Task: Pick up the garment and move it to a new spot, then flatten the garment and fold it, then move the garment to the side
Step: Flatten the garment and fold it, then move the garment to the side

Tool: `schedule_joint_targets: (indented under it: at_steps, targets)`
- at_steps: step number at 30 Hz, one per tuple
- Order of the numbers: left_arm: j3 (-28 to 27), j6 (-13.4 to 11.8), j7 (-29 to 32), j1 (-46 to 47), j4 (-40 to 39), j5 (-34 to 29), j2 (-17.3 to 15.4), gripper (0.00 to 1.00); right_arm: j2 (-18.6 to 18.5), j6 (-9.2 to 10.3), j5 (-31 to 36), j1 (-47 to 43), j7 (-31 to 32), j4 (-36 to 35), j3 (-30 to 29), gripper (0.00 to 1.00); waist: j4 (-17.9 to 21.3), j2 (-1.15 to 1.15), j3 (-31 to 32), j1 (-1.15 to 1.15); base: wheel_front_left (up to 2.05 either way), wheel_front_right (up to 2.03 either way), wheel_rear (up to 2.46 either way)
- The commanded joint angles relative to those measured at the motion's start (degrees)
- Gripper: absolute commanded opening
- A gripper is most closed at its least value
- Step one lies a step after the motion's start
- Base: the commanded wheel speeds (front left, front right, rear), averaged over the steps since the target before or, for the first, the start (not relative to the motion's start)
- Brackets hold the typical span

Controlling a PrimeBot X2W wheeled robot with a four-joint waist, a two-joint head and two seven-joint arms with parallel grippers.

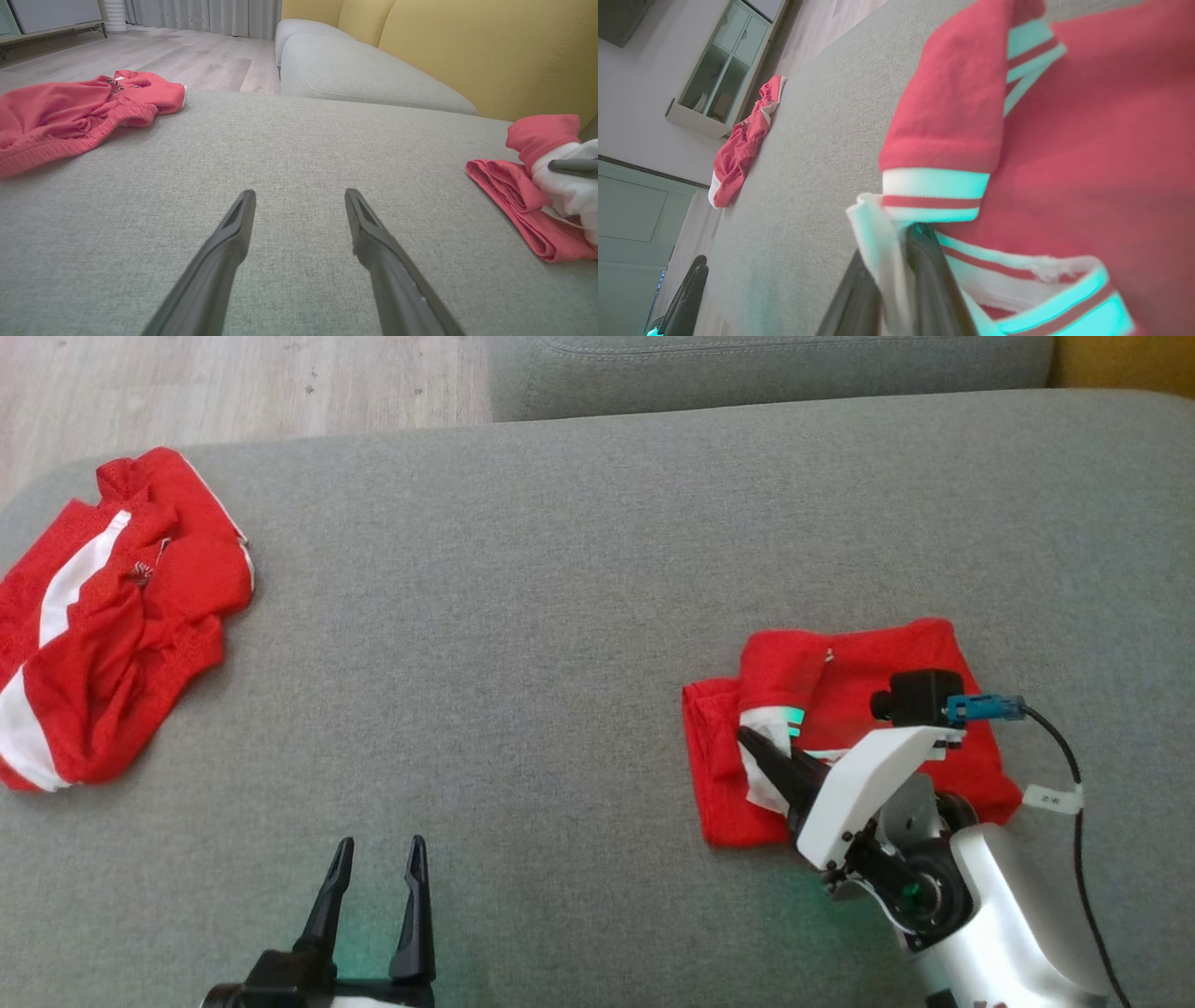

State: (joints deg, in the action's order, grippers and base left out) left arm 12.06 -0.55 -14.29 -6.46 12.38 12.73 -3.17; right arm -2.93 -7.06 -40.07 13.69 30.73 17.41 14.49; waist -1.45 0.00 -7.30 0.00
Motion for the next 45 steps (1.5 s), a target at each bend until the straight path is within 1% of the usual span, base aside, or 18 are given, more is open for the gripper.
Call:
schedule_joint_targets:
  at_steps: [1,3,4,5,6,7,11,15,17,20,21,24,27,30,34,37,41,45]
  targets:
    - [-1.53,-0.37,-0.71,0.38,-1.33,0.50,0.29,1.00,0.04,-0.43,-0.95,2.82,-0.74,-1.85,1.97,0.00,0.11,0.00,0.03,0.00,0.00,0.00,0.00]
    - [-1.59,-0.37,-0.71,0.29,-1.26,0.48,0.29,1.00,0.04,-0.43,-1.50,3.00,-1.25,-1.61,2.65,0.03,0.23,0.00,0.14,0.00,0.00,0.00,0.00]
    - [-1.60,-0.36,-0.71,0.26,-1.19,0.50,0.29,1.00,0.04,-0.43,-1.78,3.06,-1.57,-1.55,2.99,0.16,0.29,0.00,0.21,0.00,0.00,0.00,0.00]
    - [-1.61,-0.36,-0.71,0.24,-1.13,0.53,0.29,1.00,0.05,-0.43,-1.95,3.12,-1.88,-1.60,3.45,0.47,0.34,0.00,0.25,0.00,0.00,0.00,0.00]
    - [-1.60,-0.37,-0.71,0.23,-1.09,0.54,0.29,1.00,0.05,-0.43,-2.10,3.11,-2.14,-1.71,3.93,0.93,0.40,0.00,0.28,0.00,0.00,0.00,0.00]
    - [-1.60,-0.38,-0.71,0.22,-1.06,0.56,0.29,1.00,0.05,-0.43,-2.50,3.00,-2.33,-1.84,4.29,1.00,0.45,0.00,0.33,0.00,0.00,0.00,0.00]
    - [-1.91,-0.40,-0.71,-0.03,-1.00,0.46,0.29,1.00,0.05,-0.43,-4.07,2.36,-3.78,-3.81,5.61,1.00,0.81,0.00,0.66,0.00,0.00,0.00,0.00]
    - [-2.39,-0.32,-0.71,-0.33,-0.83,0.19,0.29,1.00,0.05,-0.43,-7.62,0.84,-5.69,-8.21,6.14,1.00,1.10,0.00,1.40,0.00,0.00,0.00,0.00]
    - [-2.62,-0.30,-0.71,-0.44,-0.96,0.13,0.29,1.00,0.05,-0.43,-6.74,-0.22,-7.15,-10.79,4.90,1.00,1.16,0.00,1.93,0.00,0.00,0.00,0.00]
    - [-2.95,-0.31,-0.71,-0.71,-1.25,0.08,0.29,1.00,-0.31,-0.43,2.27,-2.08,-10.16,-15.64,1.47,1.00,1.17,0.00,2.68,0.00,0.00,0.00,0.00]
    - [-2.95,-0.31,-0.71,-0.71,-1.25,0.08,0.29,1.00,-0.31,-0.43,2.27,-2.08,-10.16,-15.64,1.47,1.00,1.17,0.00,2.68,0.00,0.00,0.00,0.00]
    - [-3.33,-0.23,-0.71,-0.94,-1.87,-0.11,0.29,1.00,-1.71,-0.43,11.73,-5.29,-13.63,-19.49,-3.68,1.00,1.12,0.00,3.43,0.00,0.00,0.00,0.00]
    - [-3.50,-0.18,-0.71,-1.42,-2.53,-0.22,0.29,1.00,-3.99,-0.43,20.54,-8.70,-17.97,-20.81,-9.48,1.00,1.11,0.00,4.37,0.00,0.00,0.00,0.00]
    - [-3.52,-0.14,-0.71,-1.66,-3.12,-0.51,0.29,1.00,-5.79,-0.43,28.38,-11.63,-23.63,-19.60,-13.87,1.00,0.97,0.00,5.23,0.00,0.00,0.00,0.00]
    - [-3.57,0.23,-0.71,-2.04,-3.30,-1.43,0.29,1.00,-5.38,-0.43,32.98,-14.97,-31.95,-15.92,-18.04,1.00,0.41,0.00,6.52,0.00,0.00,0.00,0.00]
    - [-3.66,0.51,-0.71,-2.45,-3.29,-1.82,0.29,1.00,-4.29,-0.43,33.73,-17.05,-37.24,-12.88,-19.98,1.00,-0.11,0.00,7.16,0.00,0.00,0.00,0.00]
    - [-4.24,0.59,-0.71,-2.79,-3.99,-1.97,0.29,1.00,-2.93,-0.43,33.48,-17.36,-41.36,-8.77,-21.00,1.00,-0.13,0.00,7.18,0.00,0.00,0.00,0.00]
    - [-4.45,0.71,-0.71,-3.03,-4.75,-2.37,0.29,1.00,-3.29,-0.43,32.62,-14.62,-41.27,-7.97,-20.20,1.00,0.05,0.00,6.66,0.00,0.00,0.00,0.00]
